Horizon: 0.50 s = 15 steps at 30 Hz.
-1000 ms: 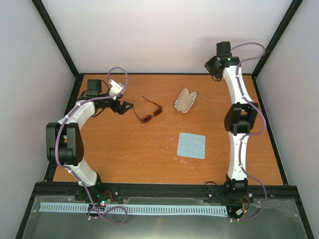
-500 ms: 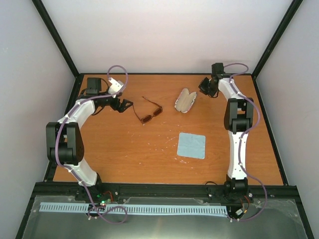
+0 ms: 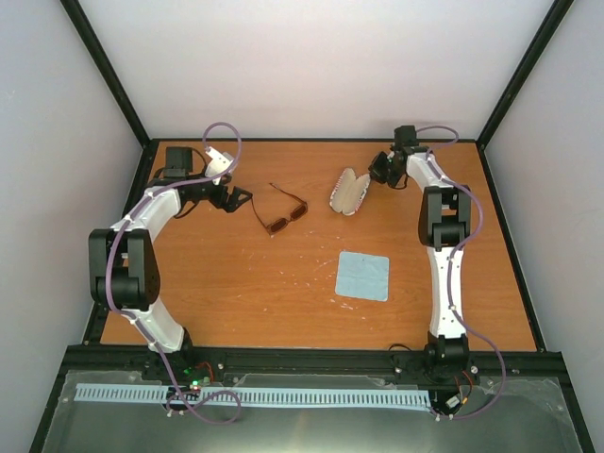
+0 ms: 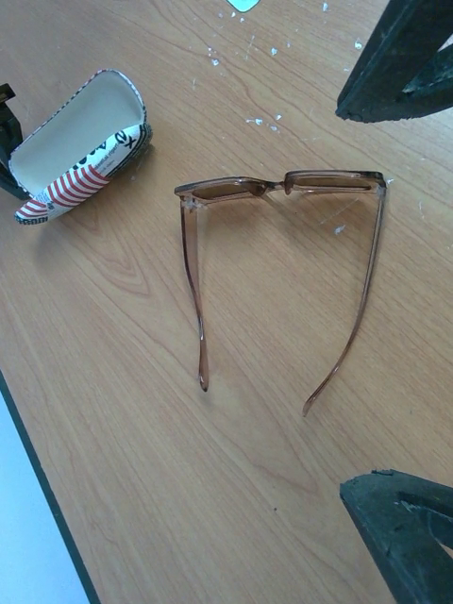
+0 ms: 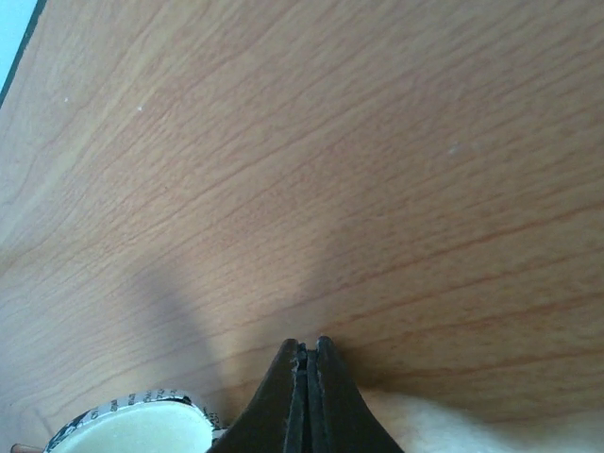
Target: Organize the sunglasses
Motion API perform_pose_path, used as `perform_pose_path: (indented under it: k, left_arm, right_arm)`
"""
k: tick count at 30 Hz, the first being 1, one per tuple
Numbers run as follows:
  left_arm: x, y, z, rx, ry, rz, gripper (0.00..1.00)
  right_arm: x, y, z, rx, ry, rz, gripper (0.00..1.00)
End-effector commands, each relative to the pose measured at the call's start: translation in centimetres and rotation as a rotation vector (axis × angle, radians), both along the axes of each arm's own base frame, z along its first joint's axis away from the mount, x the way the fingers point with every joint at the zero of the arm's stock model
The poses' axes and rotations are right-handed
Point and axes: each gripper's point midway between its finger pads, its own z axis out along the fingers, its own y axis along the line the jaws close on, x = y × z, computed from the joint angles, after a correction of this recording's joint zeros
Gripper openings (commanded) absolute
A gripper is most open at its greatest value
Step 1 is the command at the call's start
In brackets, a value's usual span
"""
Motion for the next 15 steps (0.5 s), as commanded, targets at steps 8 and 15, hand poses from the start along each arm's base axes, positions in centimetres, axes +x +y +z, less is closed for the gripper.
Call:
perform_pose_path:
  k: [8, 15]
  left_arm:
    - [1.1, 0.0, 0.9, -0.017, -0.026, -0.004, 1.0]
    - [0.7, -0.3, 0.9, -0.035, -0.029, -0.013, 1.0]
  right_arm:
    - [-3.2, 3.3, 2.1, 0.045, -0.012, 0.106, 0.03]
    - [-5.9, 2.5, 5.1, -0.067, -0.015, 0.108, 0.03]
